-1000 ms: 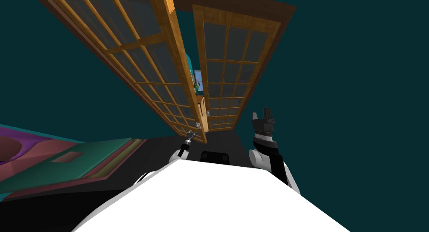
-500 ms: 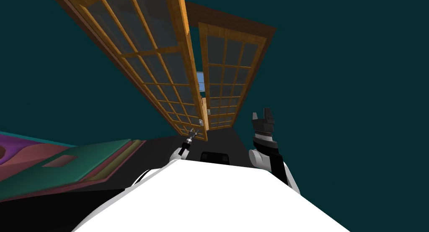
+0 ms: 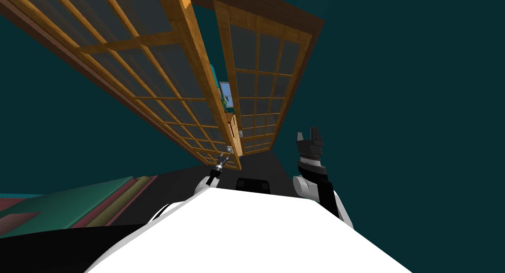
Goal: Pull the door open
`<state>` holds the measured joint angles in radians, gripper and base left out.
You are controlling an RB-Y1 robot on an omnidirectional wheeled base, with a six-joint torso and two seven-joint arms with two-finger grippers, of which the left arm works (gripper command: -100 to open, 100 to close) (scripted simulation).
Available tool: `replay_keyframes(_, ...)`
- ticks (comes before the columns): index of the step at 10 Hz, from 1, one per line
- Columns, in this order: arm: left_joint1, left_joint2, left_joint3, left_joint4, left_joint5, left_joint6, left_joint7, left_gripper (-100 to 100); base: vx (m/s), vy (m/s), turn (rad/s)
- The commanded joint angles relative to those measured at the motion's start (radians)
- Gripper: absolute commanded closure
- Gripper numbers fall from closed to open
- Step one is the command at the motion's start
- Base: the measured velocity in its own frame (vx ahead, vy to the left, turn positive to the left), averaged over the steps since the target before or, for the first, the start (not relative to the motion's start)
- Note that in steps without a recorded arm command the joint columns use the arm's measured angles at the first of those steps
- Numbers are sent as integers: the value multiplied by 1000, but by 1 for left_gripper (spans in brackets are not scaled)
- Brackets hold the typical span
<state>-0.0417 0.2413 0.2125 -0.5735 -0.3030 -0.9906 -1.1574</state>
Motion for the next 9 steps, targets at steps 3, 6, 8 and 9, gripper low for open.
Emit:
replay_keyframes(3,-1,19,24,46,20,-38,-2,-100,194,-30,-139)
replay_keyframes(6,-1,19,24,46,20,-38,-2,100,-26,6,3)
replay_keyframes(8,-1,19,24,46,20,-38,-2,100,-11,2,2)
replay_keyframes(9,-1,19,24,46,20,-38,-2,100,0,0,0)
